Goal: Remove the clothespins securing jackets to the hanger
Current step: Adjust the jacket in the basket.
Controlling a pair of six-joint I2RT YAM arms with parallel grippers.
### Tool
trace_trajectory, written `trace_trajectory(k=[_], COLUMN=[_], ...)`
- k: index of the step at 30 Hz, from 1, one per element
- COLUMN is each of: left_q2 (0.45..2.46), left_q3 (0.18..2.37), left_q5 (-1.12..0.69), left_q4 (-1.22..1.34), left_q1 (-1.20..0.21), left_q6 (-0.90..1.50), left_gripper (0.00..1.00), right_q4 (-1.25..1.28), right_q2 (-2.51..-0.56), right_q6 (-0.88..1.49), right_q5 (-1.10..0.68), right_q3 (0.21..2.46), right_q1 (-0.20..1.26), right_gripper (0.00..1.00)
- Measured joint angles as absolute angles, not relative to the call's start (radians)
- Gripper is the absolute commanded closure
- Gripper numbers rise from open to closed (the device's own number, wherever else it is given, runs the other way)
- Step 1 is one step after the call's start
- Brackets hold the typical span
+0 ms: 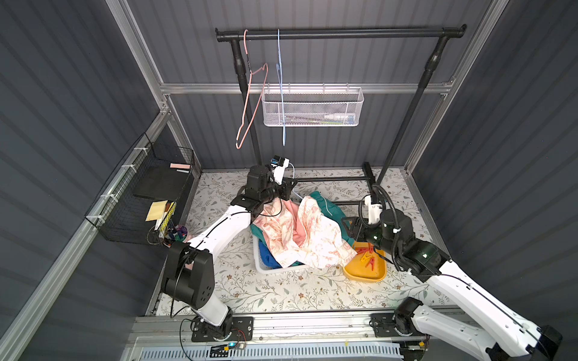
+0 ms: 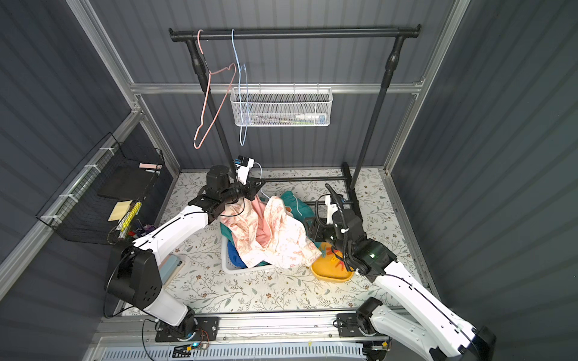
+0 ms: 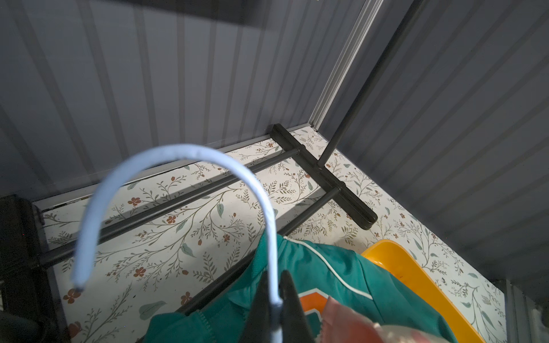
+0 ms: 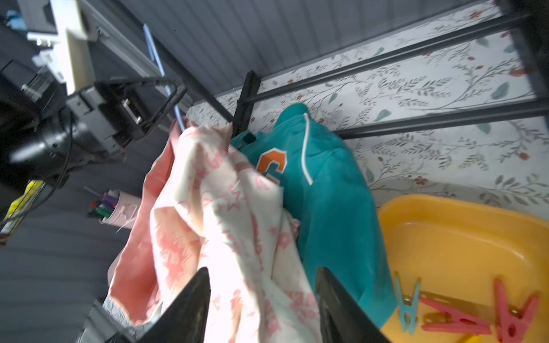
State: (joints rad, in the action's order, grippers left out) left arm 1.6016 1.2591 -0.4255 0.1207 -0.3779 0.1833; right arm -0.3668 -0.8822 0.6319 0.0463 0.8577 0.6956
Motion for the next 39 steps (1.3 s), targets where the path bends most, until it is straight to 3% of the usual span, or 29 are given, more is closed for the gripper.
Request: trace_trajectory(k=[5,13,27,36,39], left_q2=[1.602,1.617,1.608,1.589,1.582], left_q3=[1.285,1.322,1.335,1.330,1.311], left_q5=[-0.401,-0.386,-0.361,-0.339,-0.335], left_q4=[0.101,0.085,0.046,0.045,0.046], left_q1=[-0.378,-0.378,-0.387,-0.445,-0.447], left_q6=[0.207,0.214,0.208,0.189,0.189], left_gripper=[1.00,1.00,1.00,1.00,1.00], right_q4=[-0.467,-0.521,-0.403,-0.239,-0.155], right_q2=[-0.834,-0.929,-1.275,-1.423,-1.414], right_q6=[0.667,0.718,0.665,0.691,0.716], right_q5=[0.083,0.135,0.040,-0.036,-0.043], right_q3=[0.833,0.831,0.917,0.884,0.841], right_q1=[0.856,0.912,0.647,0.623,0.625], right_gripper=[0.57,0.59,0.50,0.50,0.44])
